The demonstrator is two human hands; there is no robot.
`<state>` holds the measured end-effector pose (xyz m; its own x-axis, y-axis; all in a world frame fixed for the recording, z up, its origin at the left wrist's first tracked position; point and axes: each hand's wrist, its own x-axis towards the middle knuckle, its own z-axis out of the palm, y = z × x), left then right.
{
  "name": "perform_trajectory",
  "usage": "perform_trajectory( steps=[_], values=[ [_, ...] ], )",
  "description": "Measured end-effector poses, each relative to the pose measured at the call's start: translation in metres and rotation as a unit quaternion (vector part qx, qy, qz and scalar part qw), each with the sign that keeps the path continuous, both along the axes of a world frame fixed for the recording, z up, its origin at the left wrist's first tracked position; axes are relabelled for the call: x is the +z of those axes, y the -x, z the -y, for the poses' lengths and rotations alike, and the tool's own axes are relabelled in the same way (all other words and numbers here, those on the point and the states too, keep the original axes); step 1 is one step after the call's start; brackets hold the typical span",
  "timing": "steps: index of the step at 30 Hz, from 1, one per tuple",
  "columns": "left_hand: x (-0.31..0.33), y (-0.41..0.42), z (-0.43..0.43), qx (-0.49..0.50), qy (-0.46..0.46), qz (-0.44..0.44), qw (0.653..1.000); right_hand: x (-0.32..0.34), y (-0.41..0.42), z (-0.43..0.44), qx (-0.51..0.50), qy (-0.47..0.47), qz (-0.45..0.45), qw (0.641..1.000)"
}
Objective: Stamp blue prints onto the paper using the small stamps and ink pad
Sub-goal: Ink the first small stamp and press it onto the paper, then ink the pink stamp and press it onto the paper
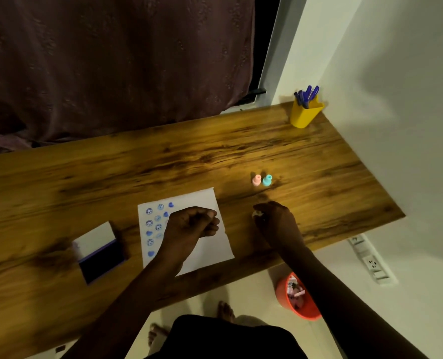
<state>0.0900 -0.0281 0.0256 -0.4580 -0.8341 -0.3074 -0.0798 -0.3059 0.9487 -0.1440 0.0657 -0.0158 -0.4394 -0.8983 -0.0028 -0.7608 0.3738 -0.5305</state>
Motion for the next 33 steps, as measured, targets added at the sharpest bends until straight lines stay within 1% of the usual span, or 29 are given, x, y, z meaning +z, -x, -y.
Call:
perform_trajectory(
  steps=[7,10,12,15,20,22,27,31,33],
  values=[
    [-0.005,0.004,0.001,-0.001,0.006,0.005,1.000,0.006,0.009,-0.001,-0.007,-0.013,0.027,1.000],
    [-0.006,0.006,0.002,0.005,0.008,0.003,1.000,0.020,0.020,0.005,0.000,0.024,0.012,1.000],
    [-0.007,0.007,0.002,0.007,0.009,0.005,1.000,0.030,0.030,0.015,-0.002,0.053,-0.011,0.999],
    [-0.007,0.008,0.001,0.016,0.008,0.005,1.000,0.042,0.042,0.040,0.023,0.061,-0.090,0.994],
    [-0.004,0.008,0.000,0.037,0.010,0.018,0.999,0.045,0.051,0.078,0.046,-0.020,-0.184,0.982],
    [-0.003,0.006,0.000,0.051,0.013,0.026,0.998,0.041,0.051,0.085,0.056,-0.034,-0.212,0.975],
    [-0.002,-0.001,0.000,0.072,0.015,0.032,0.997,0.033,0.051,0.092,0.055,-0.040,-0.230,0.971],
    [-0.001,-0.005,-0.001,0.081,0.015,0.032,0.996,0.033,0.051,0.094,0.072,-0.026,-0.251,0.965],
    [-0.001,-0.006,0.000,0.084,0.014,0.030,0.996,0.037,0.047,0.095,0.063,-0.006,-0.227,0.972]
  ],
)
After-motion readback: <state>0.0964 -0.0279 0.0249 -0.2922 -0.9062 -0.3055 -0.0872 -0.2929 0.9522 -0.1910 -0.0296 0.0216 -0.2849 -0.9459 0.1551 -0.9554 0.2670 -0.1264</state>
